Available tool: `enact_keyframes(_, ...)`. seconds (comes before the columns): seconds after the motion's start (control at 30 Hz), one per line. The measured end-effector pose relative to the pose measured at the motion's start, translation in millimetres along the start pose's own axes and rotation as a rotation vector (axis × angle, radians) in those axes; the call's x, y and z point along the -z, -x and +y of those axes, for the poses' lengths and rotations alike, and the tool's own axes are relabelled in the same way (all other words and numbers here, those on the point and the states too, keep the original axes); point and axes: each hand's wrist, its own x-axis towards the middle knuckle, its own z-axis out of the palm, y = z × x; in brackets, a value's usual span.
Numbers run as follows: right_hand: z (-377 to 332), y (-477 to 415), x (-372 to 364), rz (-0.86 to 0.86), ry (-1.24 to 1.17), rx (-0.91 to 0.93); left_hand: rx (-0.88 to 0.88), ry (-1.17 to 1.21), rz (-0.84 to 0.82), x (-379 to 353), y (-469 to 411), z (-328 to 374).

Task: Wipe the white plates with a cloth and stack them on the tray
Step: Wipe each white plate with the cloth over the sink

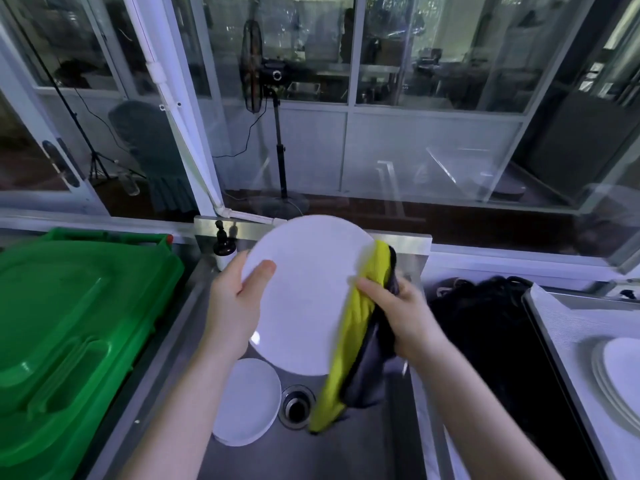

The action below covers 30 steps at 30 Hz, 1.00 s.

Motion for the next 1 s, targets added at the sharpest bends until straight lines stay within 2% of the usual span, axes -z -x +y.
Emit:
enact_keyframes(0.1, 23, 13, -5, 0.048, -0.13, -0.098, 0.064, -0.023, 0.009, 1, 2, -4)
enact_keyframes(0.2, 0, 5, 2, -0.038, -0.01, -0.09, 0.056, -0.167, -0.147, 12, -6, 2)
enact_keyframes(0.27, -23, -6, 3, -0.191, 0.228, -0.036, 0.024, -0.283, -0.315, 15, -15, 13)
enact_keyframes(0.33, -41, -11, -7, -0.35, 0.588, 0.037, -0.08, -0.47, -0.515, 8, -19, 22)
enact_keyframes(0.4, -46, -16, -16, -0.407, 0.867, 0.12, -0.162, -0.58, -0.61, -1, -18, 24)
enact_keyframes(0.43, -43, -19, -16, -0.397, 0.908, 0.15, -0.174, -0.581, -0.612, -4, -18, 23)
enact_keyframes(0.5, -40, -16, -12, -0.355, 0.835, 0.157, -0.142, -0.49, -0.53, -2, -20, 20)
enact_keyframes(0.53, -37, -12, -9, -0.316, 0.714, 0.112, -0.096, -0.407, -0.434, 1, -20, 18)
enact_keyframes(0.63, -15, -6, 2, -0.036, 0.19, 0.006, 0.1, -0.119, -0.055, 9, -5, 4)
enact_keyframes(0.67, -7, -2, 2, 0.067, 0.033, -0.015, 0.18, -0.046, 0.013, 7, 3, -4)
enact_keyframes(0.77, 22, 8, -5, 0.268, -0.23, -0.104, 0.345, 0.115, 0.052, -10, 24, -22)
enact_keyframes(0.87, 33, 11, -9, 0.235, -0.295, -0.18, 0.329, 0.146, 0.099, -18, 23, -30)
enact_keyframes(0.93, 22, 5, -5, 0.175, -0.183, -0.154, 0.323, 0.099, 0.067, -11, 16, -27)
enact_keyframes(1.0, 1, -6, 2, 0.082, -0.024, -0.087, 0.255, 0.001, -0.034, 2, 4, -21)
